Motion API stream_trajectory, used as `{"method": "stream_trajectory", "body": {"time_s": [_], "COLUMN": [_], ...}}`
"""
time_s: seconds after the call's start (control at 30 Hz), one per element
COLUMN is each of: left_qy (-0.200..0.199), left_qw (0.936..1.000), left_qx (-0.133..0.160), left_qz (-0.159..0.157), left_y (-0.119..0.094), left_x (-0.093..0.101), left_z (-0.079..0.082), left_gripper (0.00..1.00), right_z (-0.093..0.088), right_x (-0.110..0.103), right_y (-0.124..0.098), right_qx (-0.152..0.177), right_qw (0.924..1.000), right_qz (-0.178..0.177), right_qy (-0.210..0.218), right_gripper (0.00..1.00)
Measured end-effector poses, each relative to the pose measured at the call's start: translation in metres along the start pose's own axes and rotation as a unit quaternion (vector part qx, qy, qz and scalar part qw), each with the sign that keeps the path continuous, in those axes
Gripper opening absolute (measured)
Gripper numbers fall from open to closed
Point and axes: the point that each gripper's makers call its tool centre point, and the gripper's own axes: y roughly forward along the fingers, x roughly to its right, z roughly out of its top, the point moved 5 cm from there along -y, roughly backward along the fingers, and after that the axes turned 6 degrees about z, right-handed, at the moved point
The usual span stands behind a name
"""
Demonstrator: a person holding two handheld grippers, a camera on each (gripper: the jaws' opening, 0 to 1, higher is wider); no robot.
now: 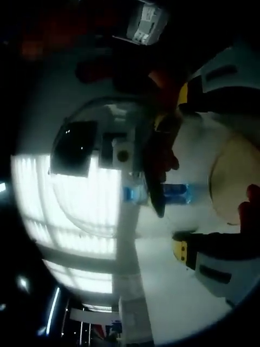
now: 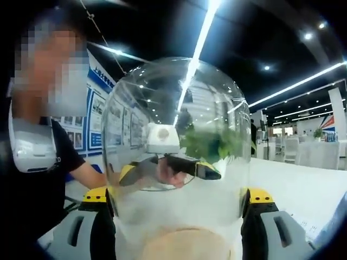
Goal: Open the cover put in the Mizone put the cover back on
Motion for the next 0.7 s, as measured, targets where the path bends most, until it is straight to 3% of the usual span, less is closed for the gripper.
{"method": "stream_trajectory", "body": {"time_s": [0.47, 0.7], "left_qy": [0.001, -0.003], "left_qw": [1.0, 1.0], "left_qx": [0.002, -0.003], "left_qz": [0.004, 0.005], "left_y": [-0.007, -0.012], "left_x": [0.019, 0.025], "left_z": [0.013, 0.009], "left_gripper": [0.79, 0.79], "right_z": [0.009, 0.011], "right_x": [-0.016, -0.024], "right_y": [0.002, 0.007], "right_qx": [0.021, 0.004], "right_qw": [0.9998, 1.0], "right_qz": [-0.005, -0.004], "right_qy": [0.005, 0.004], "right_gripper": [0.9, 0.9]}}
